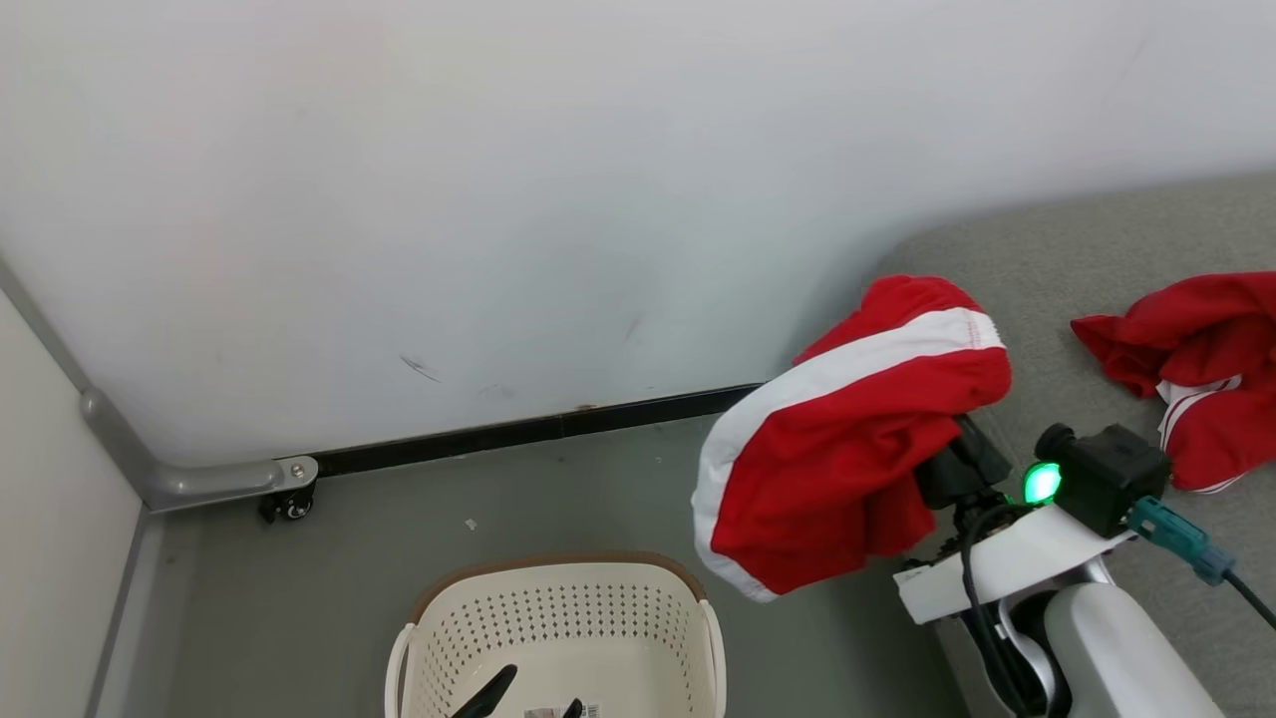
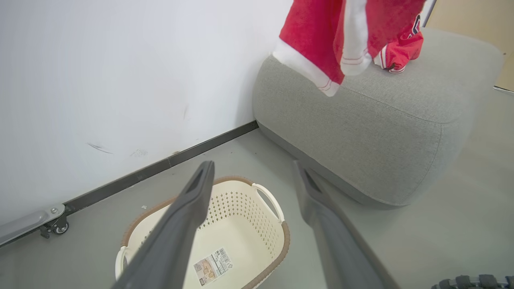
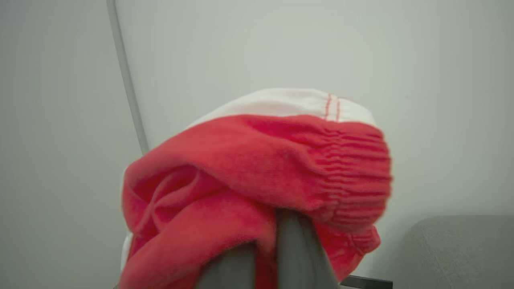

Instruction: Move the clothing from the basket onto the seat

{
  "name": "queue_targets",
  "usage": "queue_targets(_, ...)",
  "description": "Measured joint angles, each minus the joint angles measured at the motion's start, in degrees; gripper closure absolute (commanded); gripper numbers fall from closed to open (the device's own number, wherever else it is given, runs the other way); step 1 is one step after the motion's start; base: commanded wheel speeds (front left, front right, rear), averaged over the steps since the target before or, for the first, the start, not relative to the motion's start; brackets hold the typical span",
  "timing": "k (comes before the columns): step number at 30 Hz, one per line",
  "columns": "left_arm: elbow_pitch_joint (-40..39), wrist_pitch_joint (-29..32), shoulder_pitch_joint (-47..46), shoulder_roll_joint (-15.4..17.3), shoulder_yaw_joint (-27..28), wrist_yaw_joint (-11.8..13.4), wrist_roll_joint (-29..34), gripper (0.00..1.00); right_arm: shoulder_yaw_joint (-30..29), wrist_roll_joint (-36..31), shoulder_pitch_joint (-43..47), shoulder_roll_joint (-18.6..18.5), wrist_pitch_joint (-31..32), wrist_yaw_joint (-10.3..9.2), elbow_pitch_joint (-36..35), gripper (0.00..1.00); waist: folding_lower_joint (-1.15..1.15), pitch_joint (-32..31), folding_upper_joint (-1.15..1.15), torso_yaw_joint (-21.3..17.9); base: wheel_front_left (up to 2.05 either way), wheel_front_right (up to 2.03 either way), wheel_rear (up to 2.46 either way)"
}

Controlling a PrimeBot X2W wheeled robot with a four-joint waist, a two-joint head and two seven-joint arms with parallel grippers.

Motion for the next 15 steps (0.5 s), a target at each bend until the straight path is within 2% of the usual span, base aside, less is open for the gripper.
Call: queue_targets(15, 0.0, 0.0, -0.7, -0.1, -3.0, 0.0, 0.1, 0.00, -8.4, -2.4, 2.4, -0.3, 0.0, 0.00, -1.6, 1.00, 0.00, 0.6, 0.00, -2.2, 0.00, 0.00, 0.00)
